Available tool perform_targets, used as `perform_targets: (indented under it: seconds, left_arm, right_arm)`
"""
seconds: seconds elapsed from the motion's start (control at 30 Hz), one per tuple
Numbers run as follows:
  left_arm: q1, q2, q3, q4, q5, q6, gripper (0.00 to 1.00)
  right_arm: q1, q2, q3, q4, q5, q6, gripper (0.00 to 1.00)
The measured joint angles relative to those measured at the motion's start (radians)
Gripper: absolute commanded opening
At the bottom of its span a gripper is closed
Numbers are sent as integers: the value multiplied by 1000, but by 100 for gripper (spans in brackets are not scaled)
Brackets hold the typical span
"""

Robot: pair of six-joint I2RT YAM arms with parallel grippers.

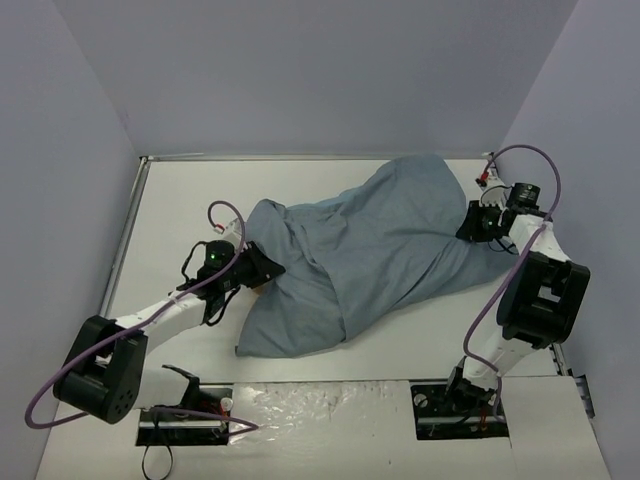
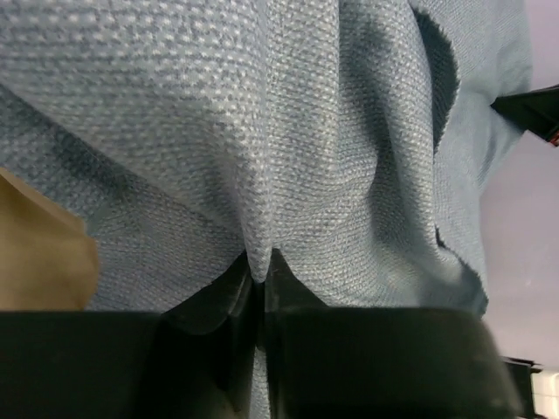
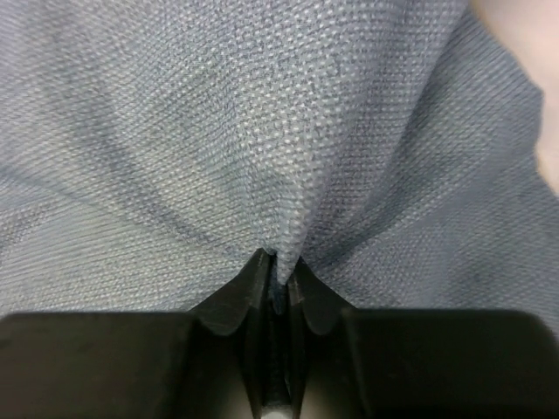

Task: Remove the pillowcase from the pillow

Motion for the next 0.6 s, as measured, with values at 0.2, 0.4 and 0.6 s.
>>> perform_targets:
  seconds: [0.2, 0.4, 0.6]
  left_arm:
    - [42, -64, -16, -24, 13, 3, 2]
    - [83, -418, -28, -247, -99, 37, 2]
    - [79, -550, -26, -425, -218, 58, 2]
  right_arm:
    - [-48, -68, 0, -7, 0, -24, 0]
    - [-135, -100, -6, -1, 35, -47, 0]
    - [-178, -122, -47, 28, 60, -61, 19]
